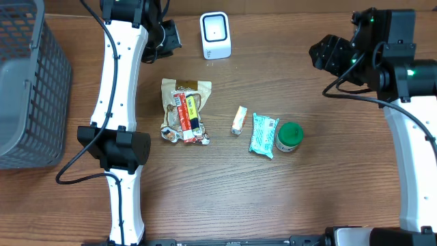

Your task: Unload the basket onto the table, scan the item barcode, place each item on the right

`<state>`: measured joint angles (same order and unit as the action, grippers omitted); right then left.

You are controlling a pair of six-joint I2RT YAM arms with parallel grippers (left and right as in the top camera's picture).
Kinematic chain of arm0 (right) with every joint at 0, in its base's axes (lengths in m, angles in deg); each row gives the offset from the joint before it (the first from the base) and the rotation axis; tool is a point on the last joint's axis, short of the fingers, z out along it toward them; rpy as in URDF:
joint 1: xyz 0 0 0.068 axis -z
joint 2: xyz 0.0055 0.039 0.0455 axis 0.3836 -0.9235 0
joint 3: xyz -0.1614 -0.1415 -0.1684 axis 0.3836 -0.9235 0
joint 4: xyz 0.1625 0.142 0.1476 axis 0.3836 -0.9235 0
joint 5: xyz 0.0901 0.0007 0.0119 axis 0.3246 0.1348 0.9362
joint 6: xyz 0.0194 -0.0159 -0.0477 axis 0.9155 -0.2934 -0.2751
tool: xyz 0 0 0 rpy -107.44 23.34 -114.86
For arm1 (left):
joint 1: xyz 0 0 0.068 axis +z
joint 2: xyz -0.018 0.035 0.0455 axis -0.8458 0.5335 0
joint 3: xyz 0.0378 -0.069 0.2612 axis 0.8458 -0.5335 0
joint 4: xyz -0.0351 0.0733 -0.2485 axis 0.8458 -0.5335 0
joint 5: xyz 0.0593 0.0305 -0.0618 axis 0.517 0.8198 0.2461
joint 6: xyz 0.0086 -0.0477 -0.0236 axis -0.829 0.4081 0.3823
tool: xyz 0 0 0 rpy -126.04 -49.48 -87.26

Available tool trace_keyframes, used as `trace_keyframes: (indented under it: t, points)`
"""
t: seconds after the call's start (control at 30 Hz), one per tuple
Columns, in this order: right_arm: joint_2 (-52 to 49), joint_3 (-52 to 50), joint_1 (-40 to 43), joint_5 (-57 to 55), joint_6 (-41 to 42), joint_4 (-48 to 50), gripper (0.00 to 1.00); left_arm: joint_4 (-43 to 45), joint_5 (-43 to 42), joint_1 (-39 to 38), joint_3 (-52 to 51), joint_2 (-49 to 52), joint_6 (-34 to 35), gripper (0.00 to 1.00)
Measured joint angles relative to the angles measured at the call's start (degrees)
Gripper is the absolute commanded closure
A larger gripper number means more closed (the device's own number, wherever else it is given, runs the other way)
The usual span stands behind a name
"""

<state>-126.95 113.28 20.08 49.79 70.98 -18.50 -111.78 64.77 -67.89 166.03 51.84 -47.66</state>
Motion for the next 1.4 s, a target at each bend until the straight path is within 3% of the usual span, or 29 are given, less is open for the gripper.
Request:
trace_keyframes:
  t: [0.07,0.13,0.17,0.4,0.73,1.4]
  points:
    - [-0.28,0.0,-1.77,-0.81,-0.39,-2.19,0.24,-0.87,1.14,0.0,0.0,0.0,-0.85,0.72]
    - [-0.74,0.0,-3.72,-1.27,-0.66,-3.3,0.22,-1.4,1.88,0.0,0.0,0.0,-1.7,0.5]
    - [-1.05,0.0,-4.61,-1.31,-0.66,-3.61,0.21,-1.51,2.03,0.0,0.0,0.0,-1.86,0.44]
    - [-7.39,0.0,-13.38,-1.68,-0.74,-4.04,0.21,-1.53,2.97,0.0,0.0,0.0,-2.62,0.1]
    - [-20.13,-0.04,-22.4,-1.7,-0.92,-4.04,0.17,-1.53,3.15,0.0,0.0,0.0,-2.54,0.04]
    - [-29.99,-2.12,-23.52,-1.75,0.39,-1.4,0.26,-1.51,3.15,0.0,0.0,0.0,-2.54,0.03]
